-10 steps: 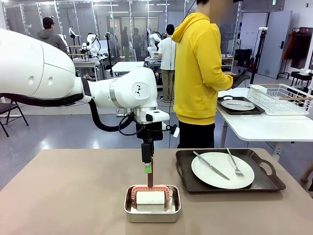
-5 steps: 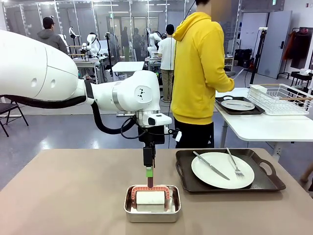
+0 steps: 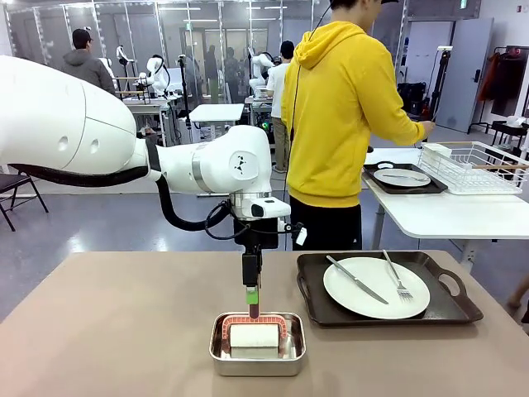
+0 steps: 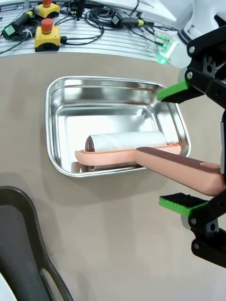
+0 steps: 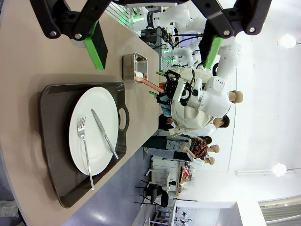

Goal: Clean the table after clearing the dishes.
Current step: When the left (or right) Handle tray is removed, use the left hand (or right hand) to clean the left (or right) side of the table with the Lint Roller.

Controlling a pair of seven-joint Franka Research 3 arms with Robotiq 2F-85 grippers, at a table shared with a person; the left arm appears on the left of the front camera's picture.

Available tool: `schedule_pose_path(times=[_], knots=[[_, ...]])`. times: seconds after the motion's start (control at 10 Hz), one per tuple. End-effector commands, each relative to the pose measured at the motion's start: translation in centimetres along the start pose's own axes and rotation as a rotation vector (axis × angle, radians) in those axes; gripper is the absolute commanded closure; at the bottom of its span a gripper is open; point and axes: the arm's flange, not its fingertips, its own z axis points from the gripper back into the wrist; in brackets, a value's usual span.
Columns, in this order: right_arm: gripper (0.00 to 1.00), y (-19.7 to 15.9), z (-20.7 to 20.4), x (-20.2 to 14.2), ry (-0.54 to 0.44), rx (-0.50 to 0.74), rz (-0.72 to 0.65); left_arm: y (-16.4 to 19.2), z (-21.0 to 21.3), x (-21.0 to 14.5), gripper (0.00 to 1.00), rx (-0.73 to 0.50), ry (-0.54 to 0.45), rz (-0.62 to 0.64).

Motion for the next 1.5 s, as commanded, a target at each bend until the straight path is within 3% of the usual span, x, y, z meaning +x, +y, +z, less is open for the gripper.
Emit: schedule_pose_path(times=[0.0, 0.7, 0.8, 0.9, 1.1, 1.4], knots=[[0.0, 0.3, 0.2, -0.2, 0.005, -0.006, 0.005, -0.3, -0.2, 0.2, 0.19, 0.008, 0.04, 0.031], [0.0, 0.3, 0.2, -0.2, 0.005, -0.006, 0.005, -0.3, 0.4, 0.1, 0.89, 0.016, 0.028, 0.029], [0.0, 0.3, 0.2, -0.2, 0.005, -0.006, 0.005, -0.4, 0.5, 0.0, 0.95, 0.016, 0.026, 0.031], [0.0, 0.3, 0.2, -0.2, 0.005, -0.006, 0.005, -0.4, 0.5, 0.0, 1.0, 0.013, 0.029, 0.034], [0.0, 0.3, 0.2, -0.2, 0.005, -0.006, 0.005, -0.9, 1.3, 0.0, 1.0, -0.002, 0.029, 0.061], [0.0, 0.3, 0.2, -0.2, 0.005, -0.006, 0.005, -5.2, 7.0, -1.3, 1.0, 0.031, -0.018, 0.282]])
